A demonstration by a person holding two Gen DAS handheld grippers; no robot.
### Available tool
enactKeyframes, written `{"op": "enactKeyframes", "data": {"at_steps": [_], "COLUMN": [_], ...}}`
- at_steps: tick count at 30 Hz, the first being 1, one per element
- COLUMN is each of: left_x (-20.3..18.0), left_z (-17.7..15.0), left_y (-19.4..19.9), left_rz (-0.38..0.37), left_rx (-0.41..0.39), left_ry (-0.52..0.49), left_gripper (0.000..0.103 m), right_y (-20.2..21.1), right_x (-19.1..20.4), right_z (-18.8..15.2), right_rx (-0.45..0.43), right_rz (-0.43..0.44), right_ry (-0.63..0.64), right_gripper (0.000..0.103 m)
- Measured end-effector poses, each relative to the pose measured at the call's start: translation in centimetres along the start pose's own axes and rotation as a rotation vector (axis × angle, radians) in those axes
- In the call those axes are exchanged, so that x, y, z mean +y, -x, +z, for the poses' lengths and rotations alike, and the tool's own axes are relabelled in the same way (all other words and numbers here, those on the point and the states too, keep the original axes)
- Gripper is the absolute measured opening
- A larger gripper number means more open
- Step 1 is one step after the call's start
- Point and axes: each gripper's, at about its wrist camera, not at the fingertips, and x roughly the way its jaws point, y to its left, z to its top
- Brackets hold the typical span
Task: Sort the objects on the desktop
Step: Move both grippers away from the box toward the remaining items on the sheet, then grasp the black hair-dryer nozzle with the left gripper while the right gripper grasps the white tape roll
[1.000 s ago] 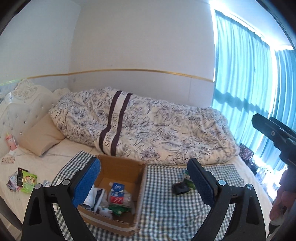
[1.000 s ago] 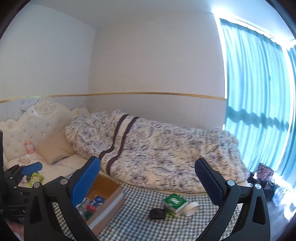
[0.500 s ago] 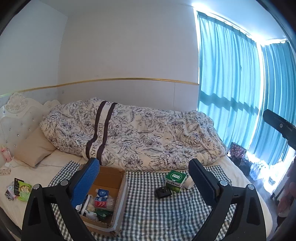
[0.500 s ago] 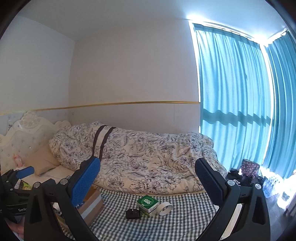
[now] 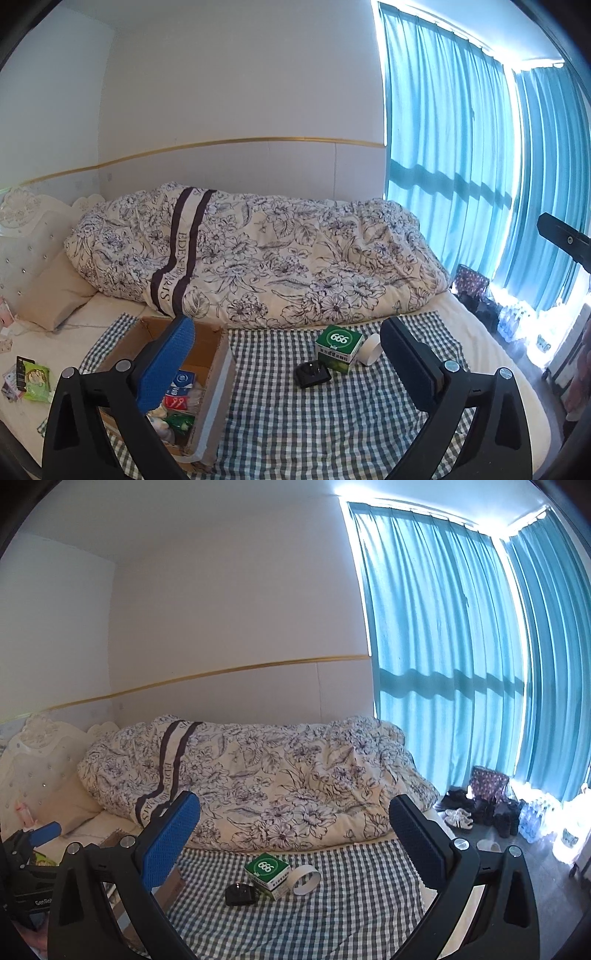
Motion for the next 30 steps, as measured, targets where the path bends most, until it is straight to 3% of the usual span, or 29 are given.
{"op": "enactKeyframes", "data": {"at_steps": [20,30], "left_x": [-1.3,-2.6], "left_z": [-7.4,-12.2], "left_y": [-15.8,-24.0], "left_rz": [0.021,0.004], "left_rx": [0.223,0.34], "left_ry": [-0.005,-0.022], "left_gripper": [0.103,0.103], "right_y": [-15.2,-22.9], "right_x": [-6.6,-7.3], "right_z": [-9.7,-15.0], "right_rx": [0.282,0.401], "right_rz": [-0.018,-0.015], "right_ry": [-0.17,-0.205], "right_gripper": [0.103,0.103]}}
